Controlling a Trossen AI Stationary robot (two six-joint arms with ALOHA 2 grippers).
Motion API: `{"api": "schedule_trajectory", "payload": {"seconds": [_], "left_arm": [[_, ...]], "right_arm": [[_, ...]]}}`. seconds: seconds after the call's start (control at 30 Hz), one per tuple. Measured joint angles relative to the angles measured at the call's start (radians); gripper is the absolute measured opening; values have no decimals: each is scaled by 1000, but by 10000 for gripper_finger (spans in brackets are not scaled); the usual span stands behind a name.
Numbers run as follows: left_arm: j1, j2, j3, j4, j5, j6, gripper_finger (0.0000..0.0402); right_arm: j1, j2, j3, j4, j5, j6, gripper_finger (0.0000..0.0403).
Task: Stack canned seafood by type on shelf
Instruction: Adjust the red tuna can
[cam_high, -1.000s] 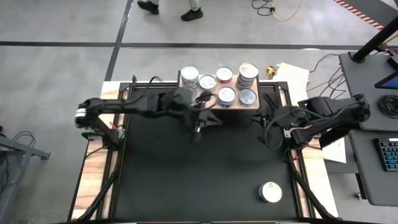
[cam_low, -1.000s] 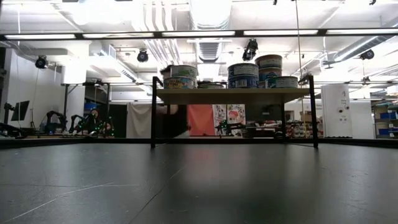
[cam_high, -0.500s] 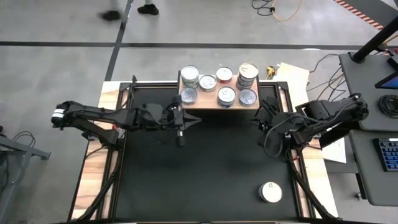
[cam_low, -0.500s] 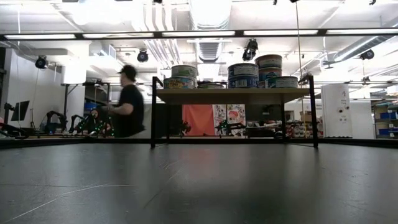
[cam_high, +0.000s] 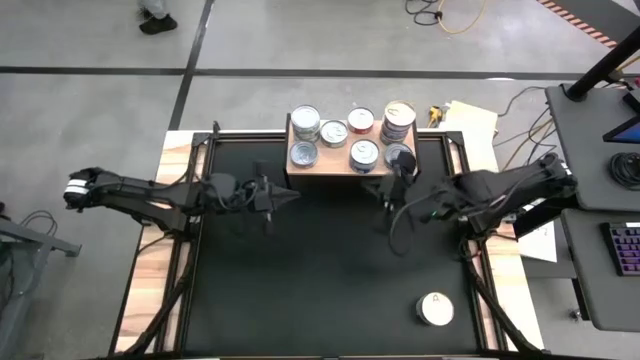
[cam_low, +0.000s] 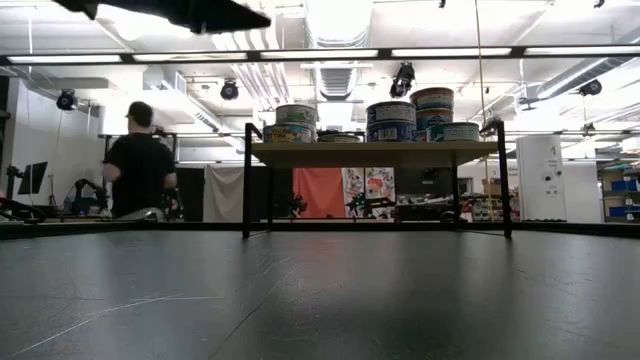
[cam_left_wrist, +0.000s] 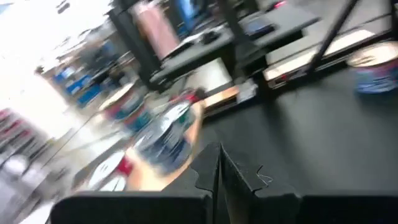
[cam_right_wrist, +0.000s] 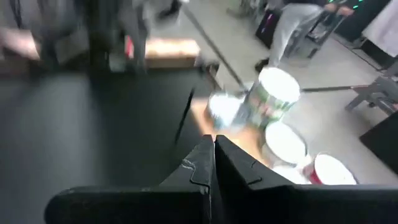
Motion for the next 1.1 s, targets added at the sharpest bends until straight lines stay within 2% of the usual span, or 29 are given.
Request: {"api": "schedule_trajectory", "payload": {"seconds": [0.17,0.3,0.47,0.57,0.77,0.87,1.1], "left_arm": [[0,-55,-40,12,-150,-73,0],[-2,-70,-50,4,-156,-104,0],[-2,-73,-48,3,-166,-116,0],[-2,-75,-43,1,-174,-117,0],[-2,-75,-33,-6,-179,-113,0],[-1,-75,-34,-36,-226,-95,0],[-1,-75,-36,-110,-280,-72,0]], "right_arm": [[-36,25,165,-13,-33,15,9],[-91,57,269,-105,-39,42,9],[-226,142,430,-265,-51,168,9],[-329,219,545,-352,-112,185,9],[-547,389,747,-471,-362,195,9],[-636,475,826,-508,-452,191,9],[-758,653,977,-602,-483,184,9]]}}
